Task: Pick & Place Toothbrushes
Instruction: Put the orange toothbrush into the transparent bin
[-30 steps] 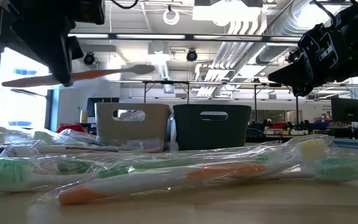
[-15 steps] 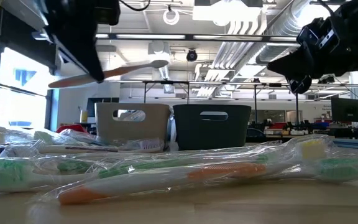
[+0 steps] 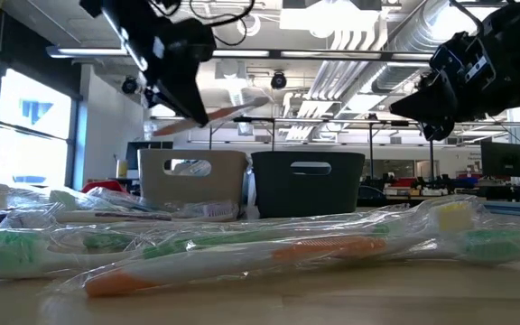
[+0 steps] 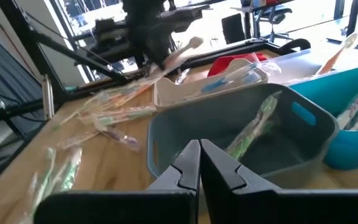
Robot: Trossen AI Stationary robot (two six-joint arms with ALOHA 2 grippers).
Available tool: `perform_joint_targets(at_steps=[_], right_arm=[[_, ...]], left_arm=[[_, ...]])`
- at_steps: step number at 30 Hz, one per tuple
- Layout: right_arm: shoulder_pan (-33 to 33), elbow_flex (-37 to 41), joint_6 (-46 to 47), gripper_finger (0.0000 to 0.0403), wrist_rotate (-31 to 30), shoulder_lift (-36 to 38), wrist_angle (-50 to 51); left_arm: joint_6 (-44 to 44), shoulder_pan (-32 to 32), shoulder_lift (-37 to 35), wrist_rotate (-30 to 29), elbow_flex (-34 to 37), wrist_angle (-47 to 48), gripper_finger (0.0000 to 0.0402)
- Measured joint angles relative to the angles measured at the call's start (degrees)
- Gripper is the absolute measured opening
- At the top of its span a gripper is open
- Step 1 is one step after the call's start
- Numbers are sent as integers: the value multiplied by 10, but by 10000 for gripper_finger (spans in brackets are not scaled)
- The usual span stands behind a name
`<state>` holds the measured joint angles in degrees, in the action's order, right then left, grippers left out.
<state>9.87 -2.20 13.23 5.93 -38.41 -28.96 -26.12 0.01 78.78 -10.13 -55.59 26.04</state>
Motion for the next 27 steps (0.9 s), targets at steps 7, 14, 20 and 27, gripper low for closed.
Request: perform_joint_targets(at_steps=[7, 14, 20, 27], right_arm=[[0, -1, -13, 3, 0, 0, 3], [0, -1, -15, 3, -44, 0, 30], [0, -2, -16, 3, -89, 0, 57], [0, -1, -16, 3, -88, 0, 57]], left_arm=[[60, 123, 0, 19, 0, -71, 22], [65, 246, 0, 32, 0, -161, 22], [76, 323, 9, 67, 0, -294, 22], [79, 355, 74, 80, 0, -342, 22]])
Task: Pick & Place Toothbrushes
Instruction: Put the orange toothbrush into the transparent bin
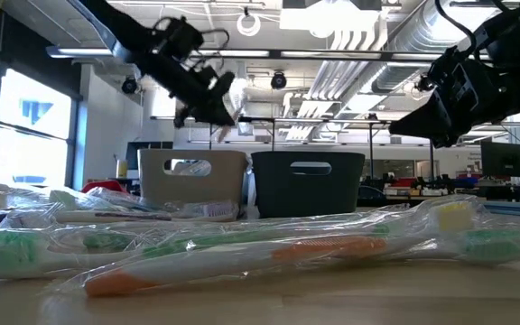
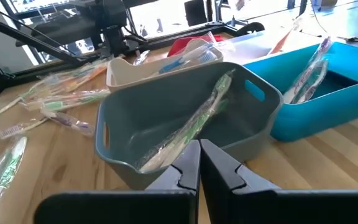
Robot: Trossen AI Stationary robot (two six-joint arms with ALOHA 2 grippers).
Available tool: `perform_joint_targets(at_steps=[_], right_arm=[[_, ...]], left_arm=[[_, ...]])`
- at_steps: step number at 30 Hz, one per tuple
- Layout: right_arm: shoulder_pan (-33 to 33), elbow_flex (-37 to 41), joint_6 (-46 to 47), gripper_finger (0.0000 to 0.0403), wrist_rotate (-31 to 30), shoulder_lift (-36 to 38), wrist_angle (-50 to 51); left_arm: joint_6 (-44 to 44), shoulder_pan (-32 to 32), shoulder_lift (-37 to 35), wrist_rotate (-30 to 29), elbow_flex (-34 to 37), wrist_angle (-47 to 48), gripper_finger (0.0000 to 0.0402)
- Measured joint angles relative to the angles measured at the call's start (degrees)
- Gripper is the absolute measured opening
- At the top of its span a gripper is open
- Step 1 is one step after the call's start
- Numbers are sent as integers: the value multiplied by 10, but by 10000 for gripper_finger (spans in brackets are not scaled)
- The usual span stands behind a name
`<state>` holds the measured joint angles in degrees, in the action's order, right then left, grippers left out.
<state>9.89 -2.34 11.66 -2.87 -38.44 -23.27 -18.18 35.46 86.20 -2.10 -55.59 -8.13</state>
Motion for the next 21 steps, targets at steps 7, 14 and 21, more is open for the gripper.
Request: perform_joint_targets(at_steps=[7, 14, 21], right_arm=[[0, 0, 0, 3, 0, 0, 0], [0, 0, 0, 3, 0, 0, 0], [0, 0, 0, 3, -1, 0, 0]], left_arm=[[1, -2, 83, -3, 0, -65, 22], [-11, -2, 117, -47, 0, -32, 22], [-13, -2, 135, -60, 0, -2, 22]])
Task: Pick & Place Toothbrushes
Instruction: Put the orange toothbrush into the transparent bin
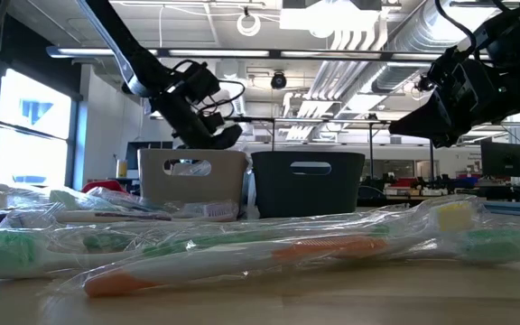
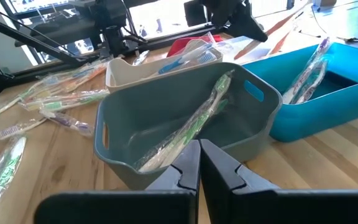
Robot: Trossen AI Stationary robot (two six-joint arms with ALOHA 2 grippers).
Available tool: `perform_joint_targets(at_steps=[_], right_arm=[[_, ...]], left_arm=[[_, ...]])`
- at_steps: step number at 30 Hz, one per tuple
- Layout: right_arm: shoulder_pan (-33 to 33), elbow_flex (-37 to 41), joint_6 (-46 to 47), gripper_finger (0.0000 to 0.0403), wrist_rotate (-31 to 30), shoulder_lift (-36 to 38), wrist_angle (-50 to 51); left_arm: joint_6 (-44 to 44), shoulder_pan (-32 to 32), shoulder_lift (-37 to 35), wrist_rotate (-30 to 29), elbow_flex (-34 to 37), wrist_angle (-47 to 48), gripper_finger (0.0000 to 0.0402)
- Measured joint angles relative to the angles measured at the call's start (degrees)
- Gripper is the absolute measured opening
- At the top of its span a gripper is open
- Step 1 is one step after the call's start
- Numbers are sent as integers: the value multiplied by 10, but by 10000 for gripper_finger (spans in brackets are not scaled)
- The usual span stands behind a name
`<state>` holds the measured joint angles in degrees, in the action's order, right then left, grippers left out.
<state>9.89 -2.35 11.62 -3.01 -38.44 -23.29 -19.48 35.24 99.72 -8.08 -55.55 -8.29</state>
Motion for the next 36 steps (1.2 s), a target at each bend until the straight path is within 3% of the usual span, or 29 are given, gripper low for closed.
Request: perform_joint_targets(at_steps=[36], right_arm=[[0, 0, -9, 3, 1, 0, 0]], left_arm=[[-3, 0, 4, -19, 0, 50, 29]])
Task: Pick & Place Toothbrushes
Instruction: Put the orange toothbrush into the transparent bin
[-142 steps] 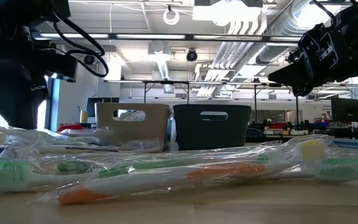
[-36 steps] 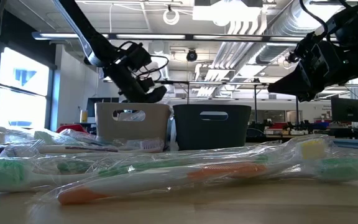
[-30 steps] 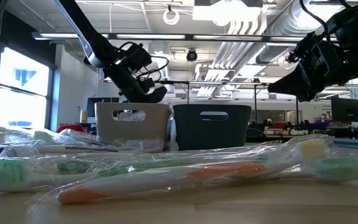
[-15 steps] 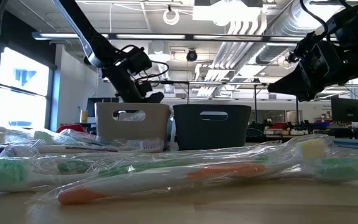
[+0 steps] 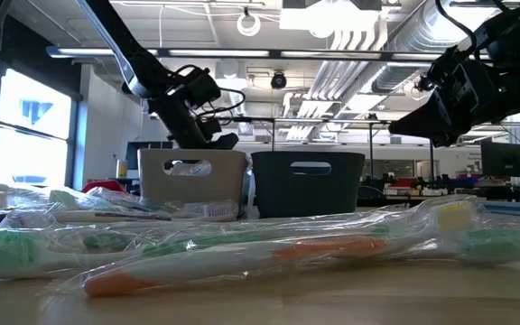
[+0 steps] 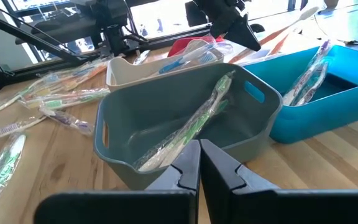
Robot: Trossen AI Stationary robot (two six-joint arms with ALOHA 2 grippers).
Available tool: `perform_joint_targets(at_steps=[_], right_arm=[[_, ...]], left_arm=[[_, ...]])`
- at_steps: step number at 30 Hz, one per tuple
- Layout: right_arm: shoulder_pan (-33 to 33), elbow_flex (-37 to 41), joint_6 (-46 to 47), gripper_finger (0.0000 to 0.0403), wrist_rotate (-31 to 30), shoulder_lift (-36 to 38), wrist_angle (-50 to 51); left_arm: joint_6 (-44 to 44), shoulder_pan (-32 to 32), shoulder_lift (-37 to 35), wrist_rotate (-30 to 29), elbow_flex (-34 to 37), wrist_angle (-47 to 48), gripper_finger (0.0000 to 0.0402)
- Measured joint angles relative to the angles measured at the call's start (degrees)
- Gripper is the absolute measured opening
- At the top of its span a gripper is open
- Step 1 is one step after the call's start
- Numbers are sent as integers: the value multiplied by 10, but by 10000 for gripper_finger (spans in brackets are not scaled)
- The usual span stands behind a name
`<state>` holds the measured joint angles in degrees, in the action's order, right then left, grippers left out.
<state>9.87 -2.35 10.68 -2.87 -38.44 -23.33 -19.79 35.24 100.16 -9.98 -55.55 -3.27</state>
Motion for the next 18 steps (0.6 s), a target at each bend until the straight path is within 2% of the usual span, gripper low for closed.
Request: perform_joint_targets(at_steps=[12, 18], right_arm=[[0, 0, 0, 3, 0, 0, 1], [0, 0, 0, 3, 0, 0, 1]], left_arm=[[-4, 0, 0, -1, 0, 3, 80], [-17, 0, 0, -2, 0, 3, 134]])
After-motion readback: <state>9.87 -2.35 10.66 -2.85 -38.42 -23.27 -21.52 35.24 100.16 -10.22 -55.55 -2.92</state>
